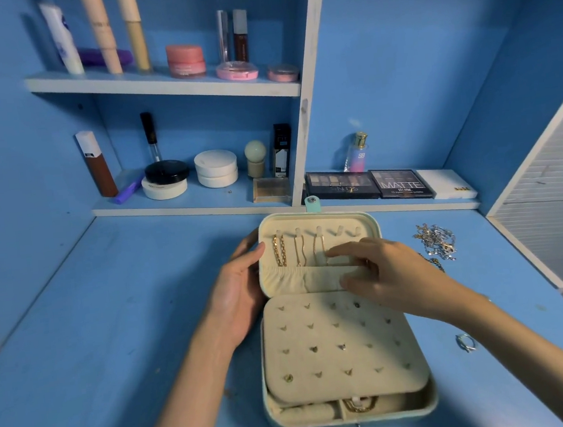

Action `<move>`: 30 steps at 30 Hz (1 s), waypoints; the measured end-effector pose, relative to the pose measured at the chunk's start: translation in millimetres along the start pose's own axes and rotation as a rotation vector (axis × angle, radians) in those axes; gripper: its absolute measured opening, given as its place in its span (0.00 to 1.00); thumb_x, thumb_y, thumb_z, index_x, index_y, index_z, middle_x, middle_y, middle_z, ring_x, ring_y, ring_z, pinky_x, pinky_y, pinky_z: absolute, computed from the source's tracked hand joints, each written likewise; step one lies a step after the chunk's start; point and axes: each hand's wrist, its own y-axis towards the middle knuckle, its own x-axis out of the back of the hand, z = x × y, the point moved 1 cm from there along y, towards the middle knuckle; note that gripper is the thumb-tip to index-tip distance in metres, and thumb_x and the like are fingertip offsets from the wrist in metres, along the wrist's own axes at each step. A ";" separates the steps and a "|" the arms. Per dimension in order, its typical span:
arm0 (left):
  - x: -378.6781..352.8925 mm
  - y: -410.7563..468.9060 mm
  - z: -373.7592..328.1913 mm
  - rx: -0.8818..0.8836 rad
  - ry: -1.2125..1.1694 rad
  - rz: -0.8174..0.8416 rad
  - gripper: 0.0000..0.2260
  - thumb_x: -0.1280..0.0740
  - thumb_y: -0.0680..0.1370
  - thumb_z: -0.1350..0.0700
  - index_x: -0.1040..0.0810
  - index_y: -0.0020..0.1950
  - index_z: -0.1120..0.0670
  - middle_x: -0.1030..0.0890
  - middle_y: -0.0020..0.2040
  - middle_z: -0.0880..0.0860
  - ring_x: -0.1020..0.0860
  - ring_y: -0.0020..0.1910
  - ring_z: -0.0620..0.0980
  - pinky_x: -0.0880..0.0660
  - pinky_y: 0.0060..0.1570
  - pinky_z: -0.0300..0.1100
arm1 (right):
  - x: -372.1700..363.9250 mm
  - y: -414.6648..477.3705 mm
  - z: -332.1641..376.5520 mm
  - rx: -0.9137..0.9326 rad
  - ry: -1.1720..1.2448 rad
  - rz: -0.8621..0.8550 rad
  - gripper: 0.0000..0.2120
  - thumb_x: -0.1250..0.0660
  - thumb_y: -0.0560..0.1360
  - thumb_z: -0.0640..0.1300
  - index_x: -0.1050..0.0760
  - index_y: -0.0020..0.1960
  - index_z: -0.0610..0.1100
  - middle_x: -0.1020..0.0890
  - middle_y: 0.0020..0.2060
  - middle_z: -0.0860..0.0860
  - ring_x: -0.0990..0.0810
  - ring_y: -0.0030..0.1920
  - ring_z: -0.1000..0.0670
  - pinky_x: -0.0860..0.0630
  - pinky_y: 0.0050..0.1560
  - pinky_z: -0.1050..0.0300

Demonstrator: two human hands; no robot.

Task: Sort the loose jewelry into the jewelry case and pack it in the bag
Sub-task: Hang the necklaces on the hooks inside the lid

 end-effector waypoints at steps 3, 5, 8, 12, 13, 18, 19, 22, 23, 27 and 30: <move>-0.1 0.2 0.4 0.011 -0.018 -0.010 0.22 0.38 0.73 0.59 0.26 0.67 0.55 0.17 0.55 0.55 0.19 0.50 0.50 0.22 0.46 0.43 | -0.4 0.0 0.0 -0.003 -0.010 0.003 0.16 0.34 0.73 0.43 0.22 0.59 0.56 0.29 0.38 0.60 0.31 0.41 0.56 0.35 0.44 0.61; -0.2 0.0 0.6 0.020 -0.016 -0.017 0.20 0.39 0.75 0.60 0.26 0.67 0.55 0.18 0.58 0.56 0.19 0.51 0.51 0.22 0.46 0.43 | 0.1 -0.5 0.1 0.002 0.003 0.003 0.15 0.34 0.72 0.43 0.22 0.57 0.56 0.27 0.38 0.59 0.31 0.41 0.56 0.34 0.44 0.59; -0.2 -0.4 0.1 0.020 -0.011 -0.022 0.22 0.38 0.72 0.59 0.26 0.67 0.55 0.18 0.58 0.56 0.19 0.52 0.51 0.23 0.48 0.44 | 0.9 0.5 1.8 0.010 0.003 0.007 0.20 0.35 0.73 0.43 0.26 0.62 0.58 0.30 0.35 0.58 0.32 0.37 0.60 0.36 0.40 0.60; -0.5 -0.7 -0.2 0.020 -0.004 -0.024 0.21 0.38 0.73 0.59 0.26 0.67 0.55 0.18 0.57 0.55 0.19 0.52 0.51 0.23 0.48 0.45 | 1.1 0.9 2.9 0.009 -0.012 0.018 0.19 0.36 0.74 0.43 0.25 0.62 0.59 0.28 0.39 0.59 0.32 0.44 0.56 0.34 0.46 0.61; -0.5 -0.8 -0.2 0.020 -0.002 -0.025 0.22 0.37 0.72 0.59 0.26 0.67 0.55 0.18 0.57 0.56 0.19 0.52 0.52 0.24 0.48 0.45 | 1.2 0.9 2.7 0.009 -0.010 0.023 0.19 0.35 0.74 0.44 0.24 0.61 0.59 0.29 0.39 0.61 0.32 0.44 0.56 0.35 0.47 0.61; -1.0 -1.9 -0.8 0.018 0.011 -0.027 0.23 0.37 0.71 0.58 0.26 0.67 0.55 0.19 0.59 0.57 0.20 0.54 0.52 0.24 0.48 0.45 | 1.7 0.8 1.9 0.021 -0.005 0.020 0.18 0.35 0.73 0.43 0.24 0.60 0.60 0.29 0.38 0.62 0.31 0.40 0.59 0.35 0.44 0.62; -1.1 -2.0 -0.9 0.015 0.012 -0.028 0.23 0.37 0.71 0.58 0.26 0.67 0.55 0.19 0.59 0.57 0.20 0.54 0.52 0.24 0.49 0.45 | 1.6 1.0 1.6 0.023 0.000 0.016 0.19 0.35 0.73 0.43 0.24 0.60 0.60 0.29 0.37 0.62 0.31 0.38 0.60 0.35 0.42 0.62; -1.2 -2.2 -0.8 0.013 0.007 -0.025 0.23 0.37 0.70 0.58 0.25 0.66 0.55 0.18 0.57 0.55 0.19 0.52 0.51 0.24 0.47 0.44 | 1.4 1.1 0.5 0.017 0.004 0.020 0.19 0.35 0.73 0.43 0.25 0.62 0.58 0.31 0.34 0.61 0.32 0.35 0.63 0.37 0.38 0.64; -1.3 -2.3 -0.9 0.014 0.007 -0.023 0.23 0.37 0.70 0.58 0.25 0.66 0.54 0.17 0.57 0.55 0.19 0.52 0.51 0.24 0.47 0.44 | 1.4 1.0 0.2 0.017 -0.003 0.026 0.19 0.35 0.73 0.43 0.25 0.62 0.58 0.31 0.35 0.62 0.32 0.36 0.64 0.37 0.39 0.63; -1.5 -2.2 -0.8 0.006 0.013 -0.016 0.23 0.37 0.71 0.58 0.25 0.66 0.54 0.17 0.56 0.55 0.19 0.52 0.51 0.24 0.48 0.45 | 1.3 0.5 -0.6 0.017 -0.005 0.021 0.19 0.35 0.73 0.43 0.25 0.61 0.57 0.32 0.32 0.59 0.32 0.33 0.62 0.37 0.36 0.67; -0.7 -1.6 -0.3 0.001 0.016 -0.008 0.23 0.37 0.71 0.57 0.25 0.66 0.53 0.17 0.55 0.54 0.18 0.50 0.50 0.22 0.45 0.44 | 4.9 0.6 -2.8 0.010 0.035 0.035 0.17 0.35 0.74 0.41 0.25 0.61 0.54 0.28 0.32 0.55 0.29 0.32 0.59 0.34 0.35 0.67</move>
